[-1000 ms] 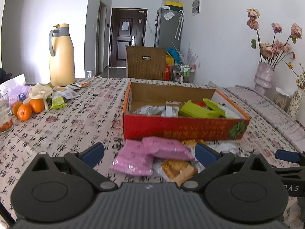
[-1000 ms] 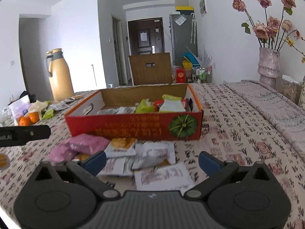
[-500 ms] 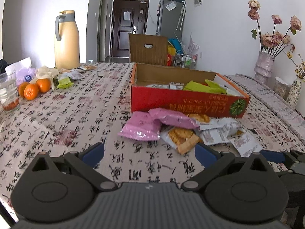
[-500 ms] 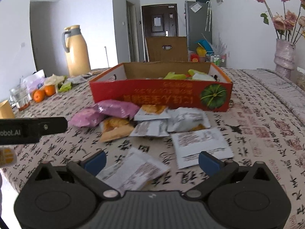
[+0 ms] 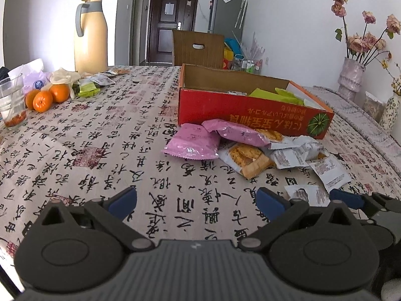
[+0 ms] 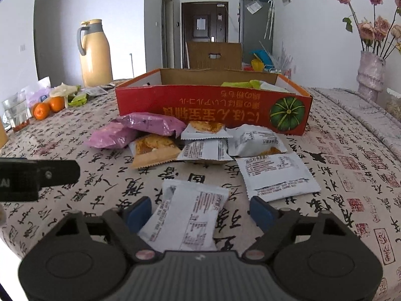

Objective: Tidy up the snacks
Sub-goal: 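Grasp the white printed sachet with the right gripper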

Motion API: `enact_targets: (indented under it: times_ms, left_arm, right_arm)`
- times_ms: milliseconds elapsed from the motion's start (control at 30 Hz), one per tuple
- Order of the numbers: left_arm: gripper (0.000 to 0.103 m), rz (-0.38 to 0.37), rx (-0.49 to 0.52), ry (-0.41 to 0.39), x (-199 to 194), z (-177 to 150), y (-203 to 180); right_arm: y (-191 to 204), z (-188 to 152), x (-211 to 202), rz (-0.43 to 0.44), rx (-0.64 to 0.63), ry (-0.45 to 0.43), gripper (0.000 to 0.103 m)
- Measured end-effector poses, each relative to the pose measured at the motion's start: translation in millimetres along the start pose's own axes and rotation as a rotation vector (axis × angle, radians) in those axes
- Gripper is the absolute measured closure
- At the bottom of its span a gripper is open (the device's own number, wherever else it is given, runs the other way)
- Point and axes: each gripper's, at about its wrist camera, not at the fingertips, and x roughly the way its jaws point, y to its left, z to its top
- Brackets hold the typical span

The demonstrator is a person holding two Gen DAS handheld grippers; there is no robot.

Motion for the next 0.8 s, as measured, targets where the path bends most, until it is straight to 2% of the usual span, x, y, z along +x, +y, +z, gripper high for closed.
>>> enact_targets:
  times_ms: [33,167,200,300,500,800]
  left_arm:
    - [0.000,-0.002,0.000,0.001,0,0,0]
    - [0.000,-0.005,0.002,0.002,1,-1,-1]
    - [0.000,-0.005,0.002,0.001,1,-1,-1]
    - [0.000,-0.007,0.001,0.000,1,0,-1]
    - [0.000,-0.006,0.005,0.000,3,3,-2]
    - [0.000,0.033,0.022,-0.018,15,23,4]
  right_arm:
    - [0,-1,-1,0.002,-0.001,-0.006,0.029]
    - [-1,-3,-6,0.015,-0.005,-0.026,0.055]
    - [-2,-3,-7,0.017,-0.005,-0.027,0.056]
    - [-4,-4,-9,0.027,0.004,-0.036,0.060]
    - [-11,0,-14,0.022,0.020,-0.069,0.061]
    - [-34,12,-15,-0.033,0.058,-0.122,0.061]
